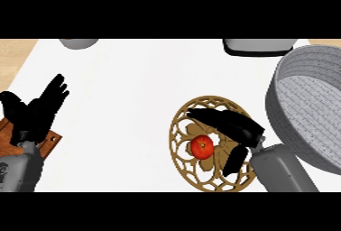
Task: Pick the tomato from the placemat and place it in the basket
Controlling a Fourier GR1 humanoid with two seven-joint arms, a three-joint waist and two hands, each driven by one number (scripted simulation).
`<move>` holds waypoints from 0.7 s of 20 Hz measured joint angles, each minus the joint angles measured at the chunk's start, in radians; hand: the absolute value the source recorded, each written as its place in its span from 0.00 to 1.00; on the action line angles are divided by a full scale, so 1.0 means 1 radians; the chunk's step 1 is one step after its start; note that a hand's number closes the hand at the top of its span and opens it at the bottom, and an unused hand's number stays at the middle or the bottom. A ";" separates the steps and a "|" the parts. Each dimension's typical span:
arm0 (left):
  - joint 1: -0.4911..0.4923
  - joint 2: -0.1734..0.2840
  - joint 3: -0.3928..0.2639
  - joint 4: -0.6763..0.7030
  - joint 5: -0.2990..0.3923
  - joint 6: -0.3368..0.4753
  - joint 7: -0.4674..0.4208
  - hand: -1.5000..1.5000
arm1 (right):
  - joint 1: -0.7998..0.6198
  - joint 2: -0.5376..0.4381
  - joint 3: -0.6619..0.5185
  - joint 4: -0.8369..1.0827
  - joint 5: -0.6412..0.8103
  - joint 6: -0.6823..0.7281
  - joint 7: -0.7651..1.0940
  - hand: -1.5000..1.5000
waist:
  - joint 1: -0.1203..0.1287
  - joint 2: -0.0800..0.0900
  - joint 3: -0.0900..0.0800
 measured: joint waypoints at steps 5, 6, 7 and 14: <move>0.018 -0.012 0.008 -0.006 -0.010 -0.009 -0.013 0.50 | 0.012 0.029 0.012 0.000 0.052 -0.015 -0.013 0.00 | 0.000 0.000 0.000; 0.014 -0.015 0.009 0.004 -0.016 -0.007 -0.019 0.50 | 0.018 0.032 0.013 0.004 0.066 -0.029 -0.017 0.00 | 0.000 0.000 0.000; 0.009 -0.012 0.012 -0.007 -0.012 -0.009 -0.002 0.50 | 0.015 0.032 0.013 0.028 0.082 -0.045 -0.031 0.00 | 0.001 0.000 0.000; -0.005 -0.035 0.007 0.021 -0.038 0.000 -0.011 0.50 | 0.051 0.052 0.033 0.032 0.167 -0.091 -0.032 0.00 | -0.001 0.000 0.000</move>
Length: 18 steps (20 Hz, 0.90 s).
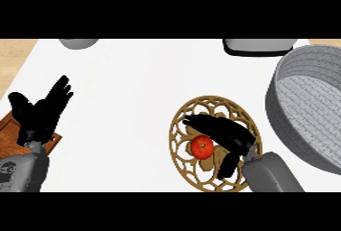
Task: Pick the tomato from the placemat and place it in the basket
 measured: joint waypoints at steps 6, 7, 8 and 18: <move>0.011 -0.005 0.001 -0.038 -0.001 -0.002 0.023 0.50 | -0.010 0.001 0.056 0.057 0.100 -0.065 -0.057 1.00 | 0.002 -0.002 -0.001; 0.018 -0.005 0.002 -0.042 -0.001 -0.006 0.019 0.50 | -0.015 0.008 0.058 0.073 0.115 -0.083 -0.067 1.00 | 0.002 -0.004 -0.002; 0.020 -0.011 -0.002 -0.041 -0.008 -0.002 0.017 0.50 | -0.030 0.014 0.057 0.084 0.125 -0.083 -0.070 1.00 | 0.002 -0.005 -0.003; -0.001 -0.006 0.016 -0.021 -0.010 -0.002 0.014 0.50 | -0.081 0.109 -0.153 0.190 0.158 -0.207 0.208 1.00 | -0.012 0.002 -0.004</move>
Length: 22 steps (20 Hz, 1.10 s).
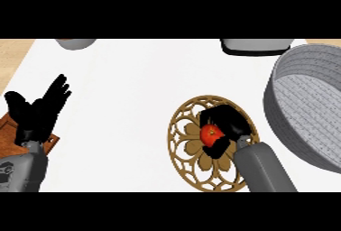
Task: Pick the tomato from the placemat and place it in the basket
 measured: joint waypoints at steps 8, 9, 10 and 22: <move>-0.009 0.000 -0.009 -0.009 0.004 -0.014 -0.002 0.50 | -0.113 0.031 -0.281 0.057 -0.028 -0.278 0.534 1.00 | 0.038 0.020 0.004; -0.015 0.001 -0.012 -0.008 0.006 -0.020 -0.003 0.50 | -0.142 0.032 -0.301 0.060 -0.037 -0.326 0.592 1.00 | 0.050 0.021 0.005; -0.017 -0.003 -0.018 -0.006 0.006 -0.024 -0.004 0.50 | -0.174 0.033 -0.317 0.065 -0.041 -0.380 0.643 1.00 | 0.063 0.023 0.005; -0.074 -0.022 -0.058 0.018 -0.009 -0.034 0.006 0.50 | -0.594 0.035 -0.330 0.252 0.266 -0.886 1.054 1.00 | 0.124 0.027 0.000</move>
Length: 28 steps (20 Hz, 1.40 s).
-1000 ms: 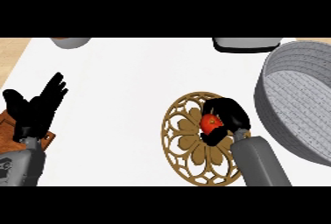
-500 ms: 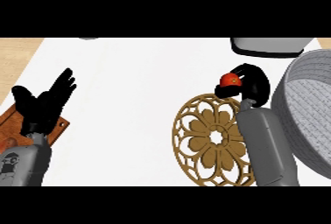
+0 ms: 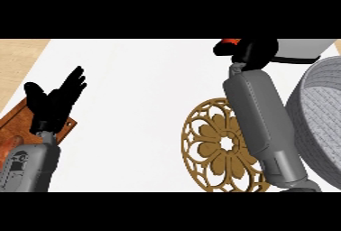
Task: Pick the tomato from the placemat and place it in the basket
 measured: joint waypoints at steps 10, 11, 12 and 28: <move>0.002 -0.002 0.012 0.002 0.000 0.014 0.005 0.50 | -0.287 -0.040 -0.111 0.230 0.325 0.024 0.155 1.00 | -0.032 -0.007 0.000; 0.003 0.000 0.012 0.001 -0.004 0.018 0.005 0.50 | -0.304 -0.047 -0.122 0.245 0.349 0.024 0.163 1.00 | -0.035 -0.007 0.000; 0.009 -0.005 0.007 -0.003 -0.007 0.019 0.004 0.50 | -0.319 -0.060 -0.135 0.262 0.369 0.025 0.169 1.00 | -0.035 -0.007 0.001; 0.045 0.016 0.036 -0.010 0.004 0.012 -0.006 0.50 | -0.418 -0.256 -0.293 0.406 0.611 0.088 0.247 1.00 | -0.069 -0.014 0.002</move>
